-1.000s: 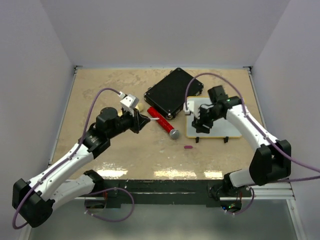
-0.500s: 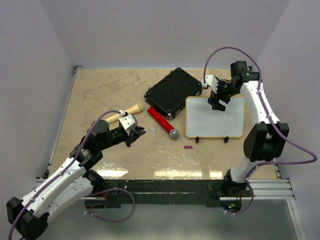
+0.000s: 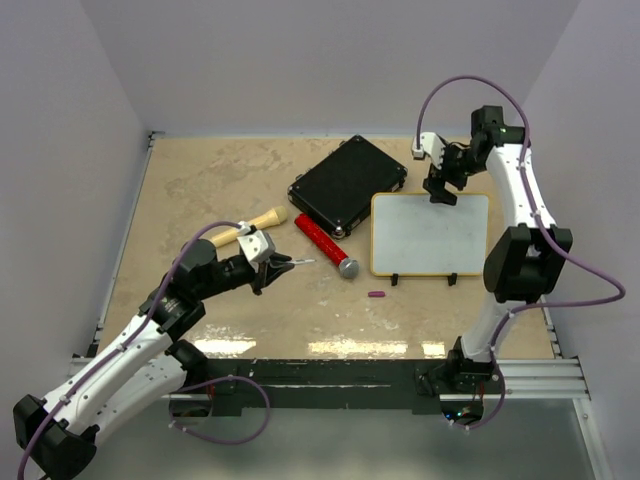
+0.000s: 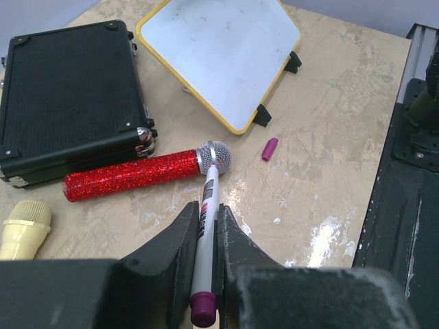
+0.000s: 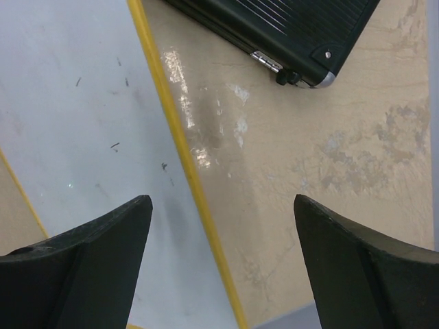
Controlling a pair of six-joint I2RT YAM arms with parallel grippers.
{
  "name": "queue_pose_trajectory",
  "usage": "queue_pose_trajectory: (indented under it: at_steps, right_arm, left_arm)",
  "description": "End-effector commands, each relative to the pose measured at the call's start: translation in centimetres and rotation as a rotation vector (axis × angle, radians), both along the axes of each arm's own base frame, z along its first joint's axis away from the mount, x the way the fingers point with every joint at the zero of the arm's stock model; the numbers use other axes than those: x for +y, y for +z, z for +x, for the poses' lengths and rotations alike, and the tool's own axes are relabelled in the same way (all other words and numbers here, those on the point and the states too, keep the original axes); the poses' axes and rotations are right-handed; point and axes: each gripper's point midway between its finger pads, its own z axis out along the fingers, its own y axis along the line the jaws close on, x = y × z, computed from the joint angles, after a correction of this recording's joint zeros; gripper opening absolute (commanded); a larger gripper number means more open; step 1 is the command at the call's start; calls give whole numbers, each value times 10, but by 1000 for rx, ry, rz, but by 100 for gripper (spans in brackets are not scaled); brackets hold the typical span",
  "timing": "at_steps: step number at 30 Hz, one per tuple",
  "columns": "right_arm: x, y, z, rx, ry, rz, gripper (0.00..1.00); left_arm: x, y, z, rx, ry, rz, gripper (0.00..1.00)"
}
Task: Write a sentence on the whiteboard
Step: Pick up the whiteboard from the whiteboard stand.
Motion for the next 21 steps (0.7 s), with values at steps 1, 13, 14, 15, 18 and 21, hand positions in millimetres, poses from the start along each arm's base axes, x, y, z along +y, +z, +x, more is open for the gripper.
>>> queue_pose_trajectory:
  at_steps: [1, 13, 14, 15, 18, 21]
  right_arm:
    - [15, -16, 0, 93, 80, 72, 87]
    - [14, -38, -9, 164, 85, 70, 72]
    - [15, -37, -12, 164, 83, 71, 71]
    - [15, -36, -12, 164, 81, 73, 70]
    - [15, -29, -15, 155, 75, 76, 67]
    - [16, -19, -17, 135, 65, 80, 65]
  left_arm:
    - [-4, 18, 0, -75, -41, -29, 0]
    - [-6, 12, 1, -57, -52, -19, 0]
    - [-6, 12, 1, -54, -53, -19, 0]
    - [-6, 12, 1, -55, -53, -20, 0]
    - [-6, 11, 1, -54, -52, -17, 0]
    - [-6, 12, 1, -53, -51, -20, 0]
